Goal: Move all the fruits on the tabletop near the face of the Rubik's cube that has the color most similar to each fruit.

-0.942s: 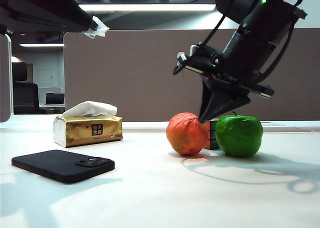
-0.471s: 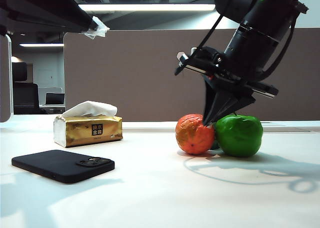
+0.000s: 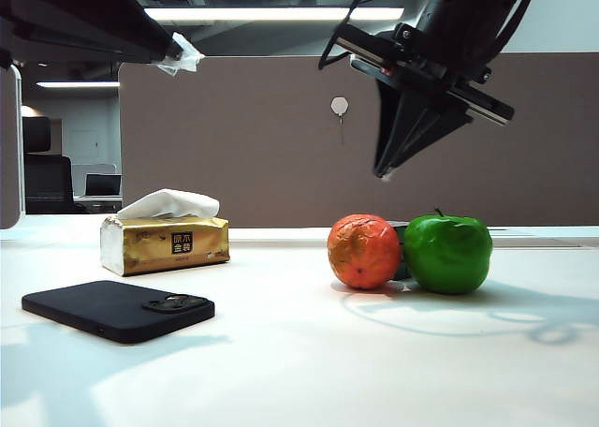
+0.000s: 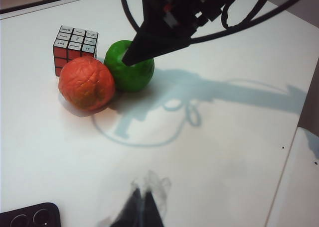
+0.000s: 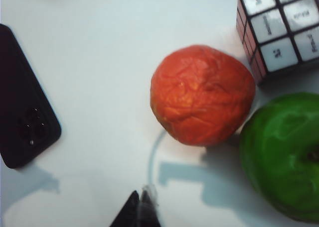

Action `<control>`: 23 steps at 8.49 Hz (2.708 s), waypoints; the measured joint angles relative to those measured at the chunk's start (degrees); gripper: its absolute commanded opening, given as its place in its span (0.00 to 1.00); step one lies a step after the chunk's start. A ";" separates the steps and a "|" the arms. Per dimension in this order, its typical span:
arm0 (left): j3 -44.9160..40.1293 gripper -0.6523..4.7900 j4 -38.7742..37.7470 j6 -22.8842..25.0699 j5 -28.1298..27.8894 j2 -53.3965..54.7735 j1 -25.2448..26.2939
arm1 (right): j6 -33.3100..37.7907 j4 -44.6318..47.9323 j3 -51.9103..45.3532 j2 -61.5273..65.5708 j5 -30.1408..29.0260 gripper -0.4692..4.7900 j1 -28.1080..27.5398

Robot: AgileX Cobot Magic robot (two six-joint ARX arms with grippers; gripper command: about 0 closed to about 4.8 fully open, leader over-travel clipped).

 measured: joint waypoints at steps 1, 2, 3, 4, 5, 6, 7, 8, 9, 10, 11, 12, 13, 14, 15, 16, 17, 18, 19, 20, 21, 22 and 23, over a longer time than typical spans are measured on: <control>0.00 0.11 0.00 0.00 0.00 0.00 0.00 | 0.00 -0.44 0.00 0.00 0.04 0.09 0.00; -0.02 0.11 0.00 0.02 0.00 0.00 0.00 | -0.11 -0.68 0.00 0.00 1.22 0.09 0.00; 0.00 0.11 0.00 0.02 -0.02 0.00 0.00 | -0.90 -0.39 0.04 2.99 1.42 0.09 0.00; 0.00 0.11 0.00 0.02 -0.02 0.00 0.00 | -0.98 -0.42 0.02 3.89 1.42 0.09 0.00; 0.00 0.11 -0.02 0.02 -0.02 0.00 0.00 | -1.03 -0.48 0.00 4.52 1.40 0.09 0.00; 0.00 0.11 0.00 0.02 -0.09 0.00 0.00 | -1.11 -0.44 0.00 7.13 1.40 0.09 0.00; 0.00 0.11 0.00 0.02 -0.37 0.00 0.00 | -1.16 0.46 -0.04 7.91 1.40 0.09 0.00; -0.02 0.11 0.00 0.02 -1.14 0.50 0.00 | -1.29 5.60 0.00 9.03 1.38 0.09 0.00; 0.00 0.11 0.00 0.02 -1.14 0.52 0.00 | -1.29 5.64 0.00 9.35 1.38 0.09 0.00; 0.00 0.11 0.02 0.02 -1.14 0.52 0.00 | -1.29 5.66 0.00 9.79 1.38 0.09 0.00; 0.00 0.11 0.02 0.02 -1.14 0.52 0.00 | -1.29 6.08 0.00 11.08 1.38 0.09 0.00; 0.00 0.11 0.02 0.02 -1.14 0.52 0.00 | -1.29 5.97 -0.02 12.35 1.09 0.09 0.00; 0.00 0.11 0.02 0.02 -1.16 0.52 0.00 | -1.29 6.08 0.00 12.33 1.01 0.09 0.00; 0.00 0.11 0.02 0.02 -1.31 0.52 0.00 | -1.84 8.15 0.00 12.33 1.01 0.09 0.00; -0.02 0.11 0.02 0.02 -1.40 0.52 0.02 | -2.47 9.07 0.00 12.33 1.01 0.09 -0.02; -0.02 0.11 0.02 0.02 -1.40 0.52 0.02 | -2.64 9.05 0.00 12.33 1.01 0.09 -0.02; 0.00 0.11 0.02 0.02 -1.40 0.52 0.04 | -2.78 6.91 -0.02 12.33 0.04 0.09 -0.02; 0.00 0.11 0.02 0.02 -1.40 0.52 0.04 | -2.78 6.60 -0.02 12.33 0.00 0.09 -0.02; 0.00 0.11 0.02 0.02 -1.40 0.52 0.04 | -2.78 5.68 -0.02 12.33 -0.02 0.09 -0.02; -0.02 0.11 0.02 0.02 -1.40 0.52 0.04 | -2.78 5.46 -0.02 12.33 -0.02 0.09 -0.02; 0.00 0.11 0.02 0.02 -1.40 0.52 0.04 | -2.91 2.23 0.00 11.96 -5.73 0.09 -0.07; -0.02 0.11 2.95 -0.02 -1.66 0.52 0.04 | -3.45 8.46 0.00 -1.66 -12.98 0.09 0.35; 0.00 0.11 4.17 -0.15 -2.25 0.52 0.04 | -3.43 10.16 0.00 -3.76 -11.72 0.09 0.35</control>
